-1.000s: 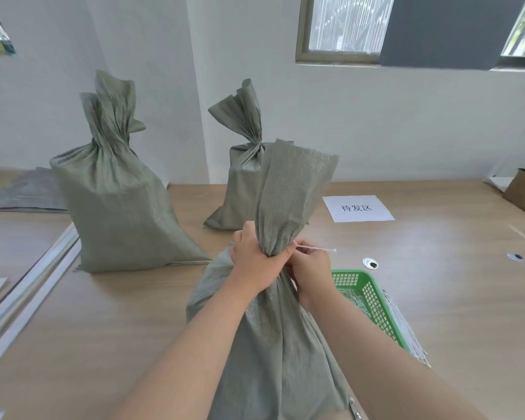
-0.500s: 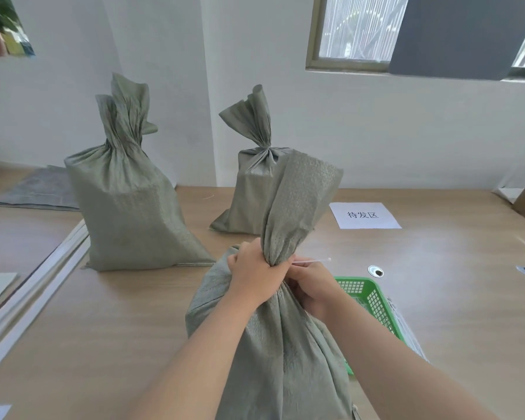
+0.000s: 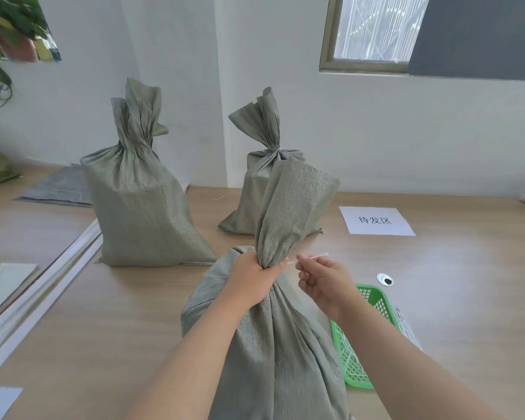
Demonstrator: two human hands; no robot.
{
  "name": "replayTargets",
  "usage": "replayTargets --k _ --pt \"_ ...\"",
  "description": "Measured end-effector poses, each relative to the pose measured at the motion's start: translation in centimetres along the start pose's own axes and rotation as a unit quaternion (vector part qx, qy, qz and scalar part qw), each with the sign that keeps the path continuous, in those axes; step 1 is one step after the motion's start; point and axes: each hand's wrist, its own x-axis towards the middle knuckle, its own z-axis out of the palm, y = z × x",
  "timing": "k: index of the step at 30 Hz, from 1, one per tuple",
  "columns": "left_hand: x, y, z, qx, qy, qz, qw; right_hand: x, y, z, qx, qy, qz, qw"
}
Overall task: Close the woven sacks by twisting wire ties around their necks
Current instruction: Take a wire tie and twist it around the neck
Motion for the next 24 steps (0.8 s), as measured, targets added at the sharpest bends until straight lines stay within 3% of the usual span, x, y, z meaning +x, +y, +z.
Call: replayTargets --k 4,7,10,13,19,24 --pt "0.4 -0.6 0.2 -0.007 -0.016 -0.01 1.0 -0.2 -0.6 -2.0 0.036 0.055 -0.024 0.998" --pt "0.9 -1.0 0.7 0.056 0.027 0.054 0.997 -0.4 -0.6 -2.3 0.029 0.05 -0.027 0.998" --pt "0.6 -0.8 1.0 0.176 0.096 0.136 0.97 -0.5 0.0 -1.3 -0.002 0.028 -0.031 0.999" --pt "0.1 -0.8 1.0 0.211 0.119 0.18 0.953 -0.7 0.5 0.2 -0.021 -0.002 -0.035 0.999" --pt "0.3 -0.6 0.7 0.264 0.086 0.127 0.952 -0.9 1.4 2.2 -0.039 -0.068 -0.031 0.996" --pt "0.2 -0.5 0.4 0.274 0.074 0.131 0.95 -1.1 1.5 1.9 -0.023 -0.089 -0.019 0.996"
